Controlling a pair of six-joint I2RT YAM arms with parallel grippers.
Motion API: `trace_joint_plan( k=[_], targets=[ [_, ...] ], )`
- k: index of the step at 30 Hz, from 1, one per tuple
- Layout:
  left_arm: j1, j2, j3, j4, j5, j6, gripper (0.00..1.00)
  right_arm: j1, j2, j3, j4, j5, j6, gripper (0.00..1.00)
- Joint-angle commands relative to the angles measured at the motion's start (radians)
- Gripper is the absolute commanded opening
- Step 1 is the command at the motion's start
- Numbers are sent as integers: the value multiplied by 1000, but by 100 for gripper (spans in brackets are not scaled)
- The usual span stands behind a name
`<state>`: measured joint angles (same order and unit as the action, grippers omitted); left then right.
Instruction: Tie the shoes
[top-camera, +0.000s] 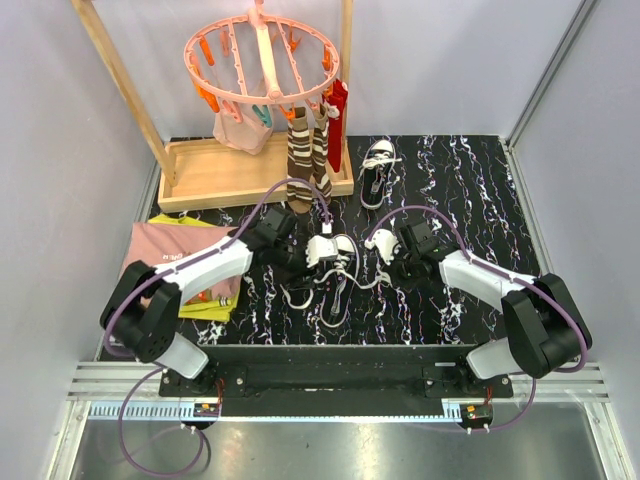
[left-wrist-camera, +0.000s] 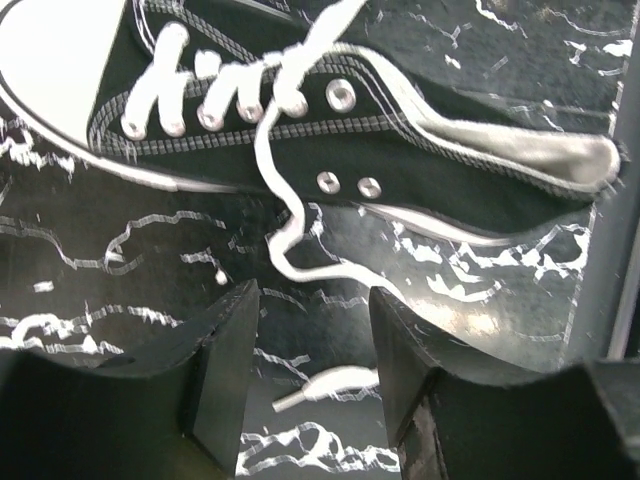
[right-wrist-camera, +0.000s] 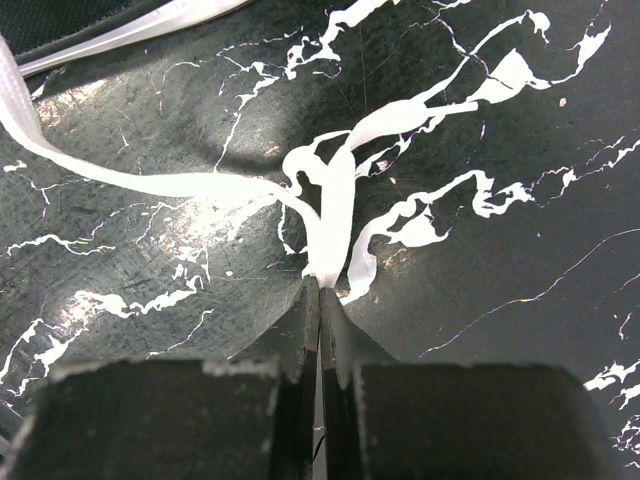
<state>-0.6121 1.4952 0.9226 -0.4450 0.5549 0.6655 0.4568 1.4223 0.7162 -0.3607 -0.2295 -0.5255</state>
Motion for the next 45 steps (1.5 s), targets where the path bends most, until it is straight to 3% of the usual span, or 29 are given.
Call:
trace_joint_plan(
  k=[1,5,11,20,38,41,43,45],
  targets=[
    [-23,74,65,74,1,23,51,-6,-26,31,14,-14,-4,0],
    [-32,146,123,74,-4,39,49,-6,-23,34,16,-17,1,0],
    [-57,264,252,-87,-19,131,48,-10,-19,38,14,-11,-1,0],
    [-66,270,242,-187,-81,192,47,-23,-33,22,14,-14,-10,0],
    [-77,344,298,-184,-136,172,41,-38,10,35,17,-31,-4,0],
    [-80,350,294,-187,-145,186,28,-43,15,37,14,-31,-4,0],
    [-80,340,285,-189,-141,192,9,-44,9,37,16,-31,-2,0],
    [-78,309,272,-182,-113,197,2,-46,-5,35,12,-33,-1,0]
  ],
)
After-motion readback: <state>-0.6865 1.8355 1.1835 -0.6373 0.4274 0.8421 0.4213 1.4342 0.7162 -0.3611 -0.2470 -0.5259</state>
